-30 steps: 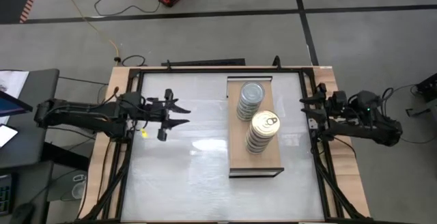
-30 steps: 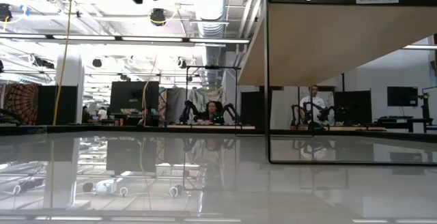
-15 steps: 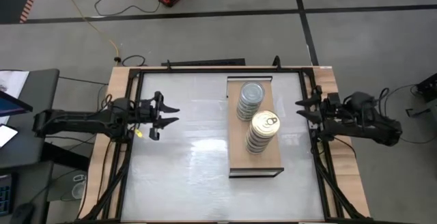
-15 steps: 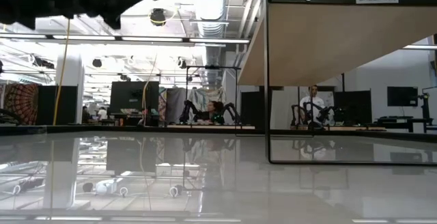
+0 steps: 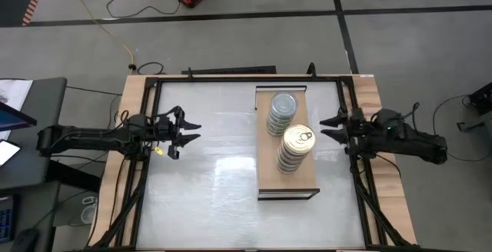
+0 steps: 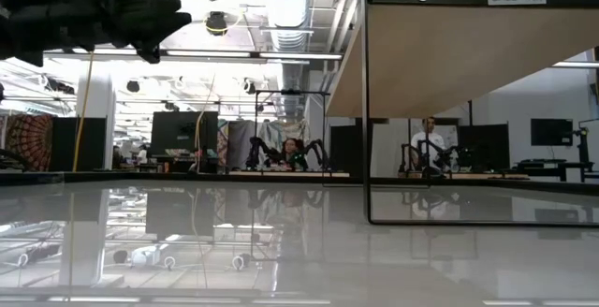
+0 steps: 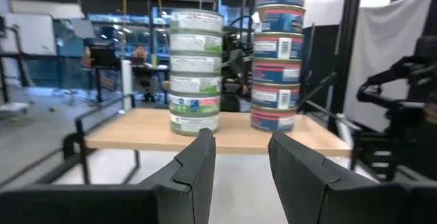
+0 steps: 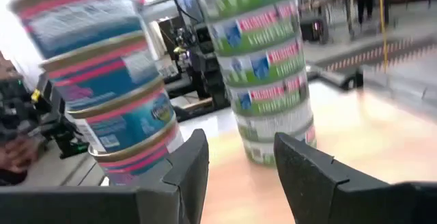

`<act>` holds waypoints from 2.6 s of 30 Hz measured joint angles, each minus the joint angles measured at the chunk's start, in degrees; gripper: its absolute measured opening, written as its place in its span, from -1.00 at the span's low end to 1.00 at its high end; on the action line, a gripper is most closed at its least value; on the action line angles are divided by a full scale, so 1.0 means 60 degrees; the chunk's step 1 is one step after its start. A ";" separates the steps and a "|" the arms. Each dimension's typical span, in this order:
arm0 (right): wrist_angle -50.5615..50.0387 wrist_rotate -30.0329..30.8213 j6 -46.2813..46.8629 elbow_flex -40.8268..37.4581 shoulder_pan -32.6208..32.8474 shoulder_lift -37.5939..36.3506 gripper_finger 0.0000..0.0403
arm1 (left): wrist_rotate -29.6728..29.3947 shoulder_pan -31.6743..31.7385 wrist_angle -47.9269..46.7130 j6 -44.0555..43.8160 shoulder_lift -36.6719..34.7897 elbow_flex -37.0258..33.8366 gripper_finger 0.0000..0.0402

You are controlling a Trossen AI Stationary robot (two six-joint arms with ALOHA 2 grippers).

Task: Stack canned seafood by type on shelf
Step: Return to Home Position

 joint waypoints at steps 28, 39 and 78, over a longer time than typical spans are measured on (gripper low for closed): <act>-0.0676 -0.0004 -0.0099 -0.0347 0.0047 -0.0007 -0.04 | 0.0681 -0.0015 -0.3935 -0.1929 -0.1994 -0.0798 -0.36; -0.1213 -0.0004 -0.0117 -0.0347 0.0047 -0.0007 -0.04 | 0.0647 -0.0016 -0.5896 -0.1924 -0.1989 -0.0805 -0.36; -0.1340 -0.0004 -0.0106 -0.0347 0.0047 -0.0007 -0.04 | -0.0302 -0.0036 -0.6341 -0.1922 -0.3428 -0.0886 -0.36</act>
